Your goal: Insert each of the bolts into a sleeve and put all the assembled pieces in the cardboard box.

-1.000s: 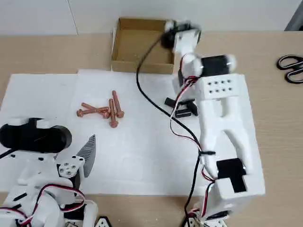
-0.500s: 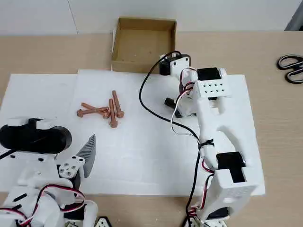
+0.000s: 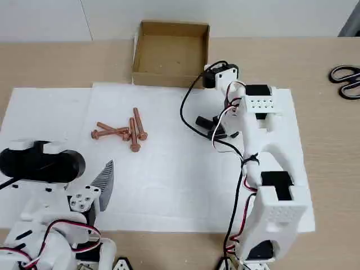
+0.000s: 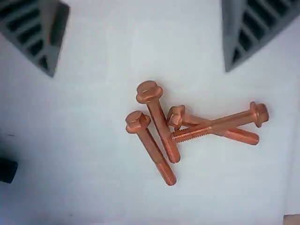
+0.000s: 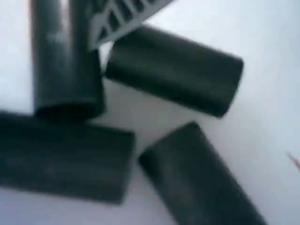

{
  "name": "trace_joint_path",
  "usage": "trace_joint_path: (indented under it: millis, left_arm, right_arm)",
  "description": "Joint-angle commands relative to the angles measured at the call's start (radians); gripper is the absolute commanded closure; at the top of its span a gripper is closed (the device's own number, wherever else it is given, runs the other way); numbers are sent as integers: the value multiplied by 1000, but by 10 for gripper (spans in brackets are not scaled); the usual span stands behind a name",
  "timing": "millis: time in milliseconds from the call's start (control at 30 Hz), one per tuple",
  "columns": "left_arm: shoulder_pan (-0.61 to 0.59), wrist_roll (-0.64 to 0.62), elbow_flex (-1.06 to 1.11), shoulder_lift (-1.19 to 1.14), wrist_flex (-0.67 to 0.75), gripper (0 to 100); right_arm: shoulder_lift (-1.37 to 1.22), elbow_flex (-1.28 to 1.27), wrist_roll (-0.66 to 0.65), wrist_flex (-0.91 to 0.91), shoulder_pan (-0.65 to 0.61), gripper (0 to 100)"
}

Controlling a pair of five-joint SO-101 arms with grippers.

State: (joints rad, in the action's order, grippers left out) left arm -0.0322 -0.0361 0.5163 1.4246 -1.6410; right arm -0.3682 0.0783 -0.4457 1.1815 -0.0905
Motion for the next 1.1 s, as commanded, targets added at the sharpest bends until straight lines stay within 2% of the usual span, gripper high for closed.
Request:
trace_joint_path:
  millis: [0, 267, 733, 933, 1067]
  left_arm:
    - [-6, -3, -2, 0, 8, 782]
    - [-6, -3, -2, 0, 8, 782]
    - [-6, -3, -2, 0, 9, 782]
    - [-6, -3, -2, 0, 9, 782]
    - [-6, -3, -2, 0, 9, 782]
  right_arm:
    - [-12, 3, -6, -38, -16, 761]
    - [-74, 3, -6, -76, -18, 814]
    - [-148, 5, -6, -88, -18, 822]
    - [-140, 5, -2, -87, -18, 991]
    - [-139, 18, -2, -59, -12, 992]
